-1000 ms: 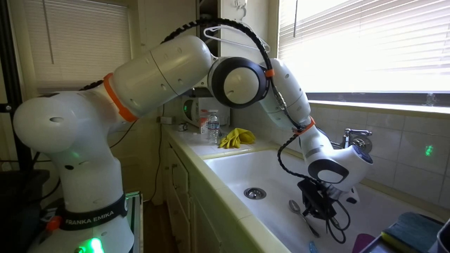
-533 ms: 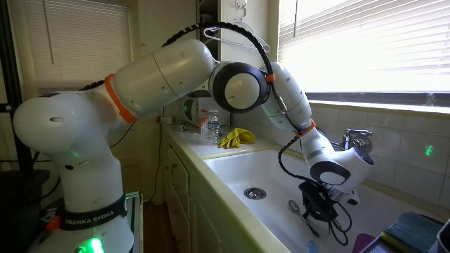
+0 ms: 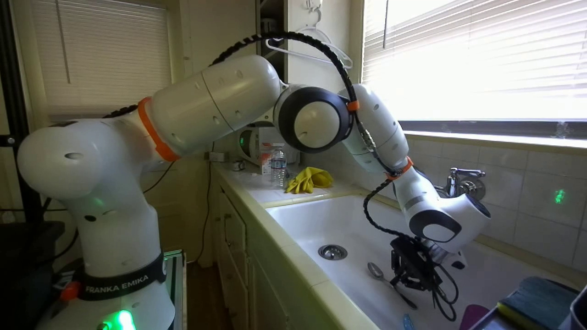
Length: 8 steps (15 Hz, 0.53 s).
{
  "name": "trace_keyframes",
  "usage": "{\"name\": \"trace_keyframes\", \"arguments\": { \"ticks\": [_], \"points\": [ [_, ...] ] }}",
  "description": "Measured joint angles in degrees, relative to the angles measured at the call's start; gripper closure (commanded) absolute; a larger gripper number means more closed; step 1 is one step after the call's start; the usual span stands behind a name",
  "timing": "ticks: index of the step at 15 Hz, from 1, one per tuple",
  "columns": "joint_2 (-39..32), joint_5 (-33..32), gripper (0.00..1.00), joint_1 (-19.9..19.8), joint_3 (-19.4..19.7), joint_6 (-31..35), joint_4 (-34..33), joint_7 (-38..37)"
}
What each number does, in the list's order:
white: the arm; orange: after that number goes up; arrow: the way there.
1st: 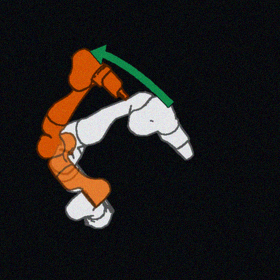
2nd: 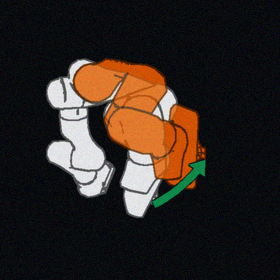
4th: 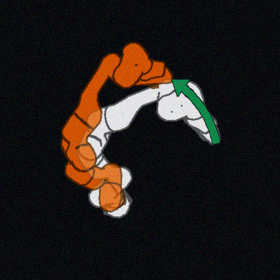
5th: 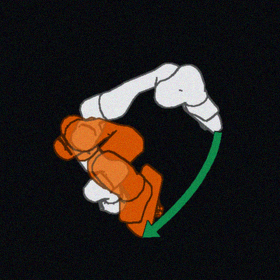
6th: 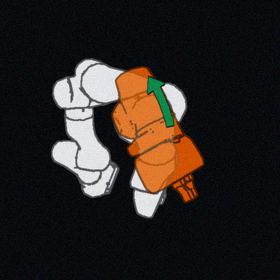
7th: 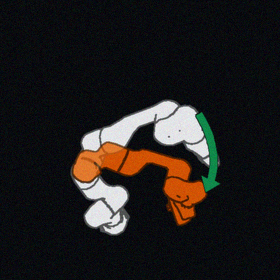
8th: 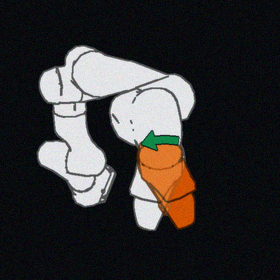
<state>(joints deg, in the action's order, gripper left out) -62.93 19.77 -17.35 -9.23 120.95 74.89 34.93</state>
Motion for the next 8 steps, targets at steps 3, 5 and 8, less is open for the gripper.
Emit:
{"name": "trace_keyframes", "arguments": {
  "ticks": [3, 5, 8],
  "points": [
    [-0.2, -0.4, 1.00, 0.0, 0.2, -0.1, -0.4, -0.1],
    [-0.2, -0.4, 1.00, 0.0, 0.3, -0.1, -0.7, -0.1],
    [0.1, -0.4, 1.00, 0.0, 0.3, -0.1, -1.3, -0.2]
  ]
}}
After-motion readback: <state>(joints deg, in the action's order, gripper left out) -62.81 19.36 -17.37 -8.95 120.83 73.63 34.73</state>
